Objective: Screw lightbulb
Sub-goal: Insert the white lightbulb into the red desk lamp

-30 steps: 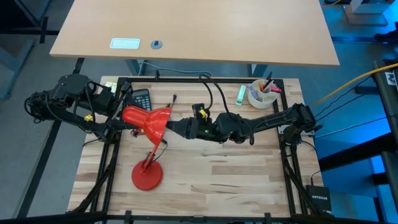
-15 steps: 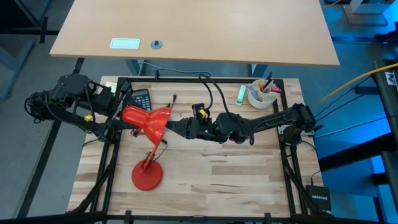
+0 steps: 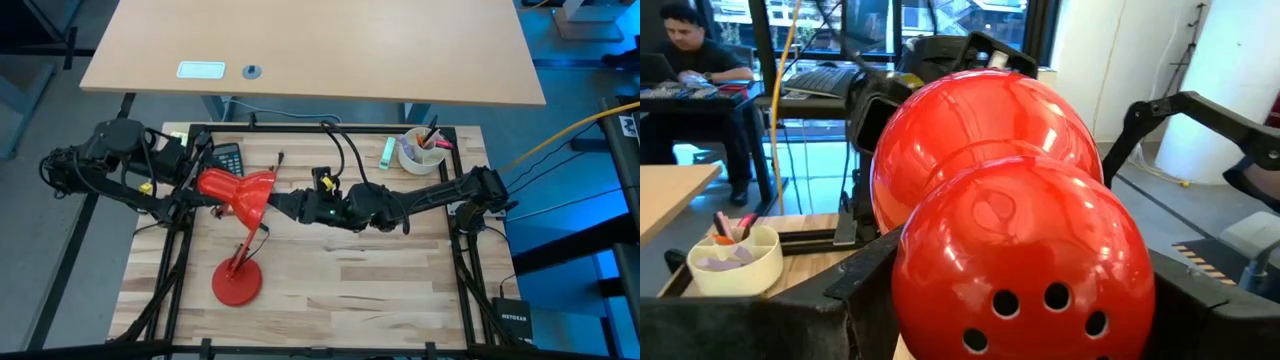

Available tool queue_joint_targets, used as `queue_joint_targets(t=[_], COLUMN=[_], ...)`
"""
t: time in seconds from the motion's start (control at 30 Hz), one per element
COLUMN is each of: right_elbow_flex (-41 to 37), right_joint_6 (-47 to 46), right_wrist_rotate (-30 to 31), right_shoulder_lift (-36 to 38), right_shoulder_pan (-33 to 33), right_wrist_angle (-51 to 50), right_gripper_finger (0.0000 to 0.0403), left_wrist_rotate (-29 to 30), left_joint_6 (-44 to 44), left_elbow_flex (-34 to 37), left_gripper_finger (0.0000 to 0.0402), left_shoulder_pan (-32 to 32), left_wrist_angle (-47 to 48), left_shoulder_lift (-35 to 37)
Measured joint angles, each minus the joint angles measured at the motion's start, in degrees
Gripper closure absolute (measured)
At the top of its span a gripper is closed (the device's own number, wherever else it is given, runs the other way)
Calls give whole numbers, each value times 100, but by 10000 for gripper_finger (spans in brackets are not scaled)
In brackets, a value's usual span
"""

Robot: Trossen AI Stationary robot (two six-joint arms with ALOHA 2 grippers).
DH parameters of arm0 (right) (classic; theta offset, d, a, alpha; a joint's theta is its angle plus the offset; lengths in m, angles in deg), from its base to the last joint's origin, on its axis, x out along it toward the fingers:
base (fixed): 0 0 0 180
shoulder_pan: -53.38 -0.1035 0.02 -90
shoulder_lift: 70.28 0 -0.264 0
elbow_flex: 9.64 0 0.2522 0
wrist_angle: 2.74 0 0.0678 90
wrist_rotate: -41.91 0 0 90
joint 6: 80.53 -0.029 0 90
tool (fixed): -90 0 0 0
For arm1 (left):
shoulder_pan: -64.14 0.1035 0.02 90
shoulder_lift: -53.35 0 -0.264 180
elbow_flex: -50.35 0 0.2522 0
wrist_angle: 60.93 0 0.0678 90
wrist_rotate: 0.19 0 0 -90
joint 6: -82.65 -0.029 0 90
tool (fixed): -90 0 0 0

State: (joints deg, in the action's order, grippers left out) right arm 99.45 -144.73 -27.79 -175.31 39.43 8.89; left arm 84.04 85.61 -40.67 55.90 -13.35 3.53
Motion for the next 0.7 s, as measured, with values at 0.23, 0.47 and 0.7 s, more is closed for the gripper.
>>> queue_joint_targets(t=[0.23, 0.47, 0.7], right_elbow_flex=[-3, -7, -7], right_joint_6=[33, 17, -445], right_wrist_rotate=[-305, -680, -427], right_shoulder_lift=[2, 2, 2], right_shoulder_pan=[-61, -59, -66], right_wrist_angle=[14, -120, -93], right_gripper_finger=[173, 173, 173], left_wrist_rotate=[-30, -73, -31], left_joint_6=[117, 136, 195], left_elbow_flex=[0, 0, 1], left_gripper_finger=[135, 135, 135], left_shoulder_pan=[-3, -8, -3], left_wrist_angle=[-22, -22, 0], left_shoulder_lift=[0, 0, 2])
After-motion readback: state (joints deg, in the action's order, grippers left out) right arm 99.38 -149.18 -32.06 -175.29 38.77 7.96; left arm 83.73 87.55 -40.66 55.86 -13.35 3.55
